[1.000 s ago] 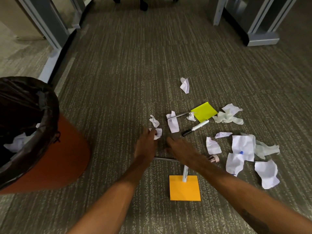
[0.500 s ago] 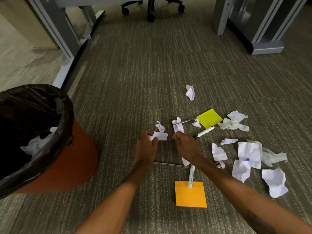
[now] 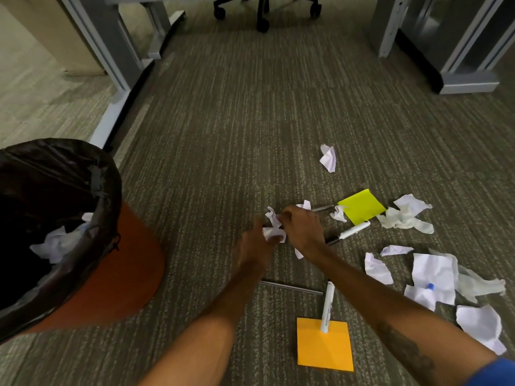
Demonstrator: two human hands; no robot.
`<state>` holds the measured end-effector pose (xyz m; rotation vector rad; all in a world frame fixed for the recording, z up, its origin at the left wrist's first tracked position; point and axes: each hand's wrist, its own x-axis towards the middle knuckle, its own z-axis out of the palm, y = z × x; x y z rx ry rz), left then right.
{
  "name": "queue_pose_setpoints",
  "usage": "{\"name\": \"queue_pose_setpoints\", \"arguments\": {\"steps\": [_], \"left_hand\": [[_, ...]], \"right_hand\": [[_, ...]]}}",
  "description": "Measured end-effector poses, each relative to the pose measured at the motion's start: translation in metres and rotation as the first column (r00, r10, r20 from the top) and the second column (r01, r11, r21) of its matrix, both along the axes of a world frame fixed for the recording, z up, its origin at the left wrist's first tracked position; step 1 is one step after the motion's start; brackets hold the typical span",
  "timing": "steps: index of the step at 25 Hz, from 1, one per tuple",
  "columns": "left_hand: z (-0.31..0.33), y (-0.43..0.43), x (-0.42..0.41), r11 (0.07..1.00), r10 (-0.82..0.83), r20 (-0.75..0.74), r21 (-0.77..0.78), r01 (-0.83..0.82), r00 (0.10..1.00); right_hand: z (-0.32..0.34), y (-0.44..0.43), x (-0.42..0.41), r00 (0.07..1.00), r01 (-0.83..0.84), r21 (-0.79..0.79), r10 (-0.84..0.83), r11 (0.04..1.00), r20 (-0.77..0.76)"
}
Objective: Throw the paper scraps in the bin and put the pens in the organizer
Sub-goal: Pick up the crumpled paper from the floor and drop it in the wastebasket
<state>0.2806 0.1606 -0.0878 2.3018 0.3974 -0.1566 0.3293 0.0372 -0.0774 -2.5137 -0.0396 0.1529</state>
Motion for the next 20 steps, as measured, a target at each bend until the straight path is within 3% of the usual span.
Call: {"name": "queue_pose_setpoints", "arguments": {"steps": [5,7,9,12,16,18,20], "left_hand": [[-0.004,-0.002,0.001,0.998,0.038,-0.029,0.057,-0.036,0.999],[-0.003,-0.001,0.000,0.999,0.022,-0.004,0.025,-0.022,1.000],[-0.002,0.000,-0.003,0.997,0.060,0.001,-0.055,-0.060,0.998],[0.009,0.003,-0.011,0.971,0.161,-0.019,-0.177,-0.162,0.987],[0.055,0.008,-0.015,0.942,0.290,0.088,-0.202,-0.268,0.953],[0.098,0.014,-0.020,0.898,0.385,0.175,-0.297,-0.324,0.906],[0.145,0.028,-0.028,0.868,0.433,0.300,-0.392,-0.304,0.850]], "right_hand": [[-0.010,0.014,0.012,0.998,-0.042,-0.189,0.032,0.981,-0.059],[-0.012,0.015,0.010,0.994,-0.073,-0.184,0.058,0.980,-0.089],[-0.011,0.015,0.005,0.997,-0.056,-0.083,0.051,0.995,-0.065],[0.001,0.012,-0.006,0.988,0.140,0.236,-0.120,0.962,-0.096],[0.039,0.025,-0.020,0.863,0.493,0.601,-0.266,0.629,-0.429],[0.073,0.043,-0.027,0.842,0.537,0.704,-0.238,0.465,-0.485],[0.117,0.070,-0.035,0.877,0.480,0.821,-0.173,0.308,-0.448]]}}
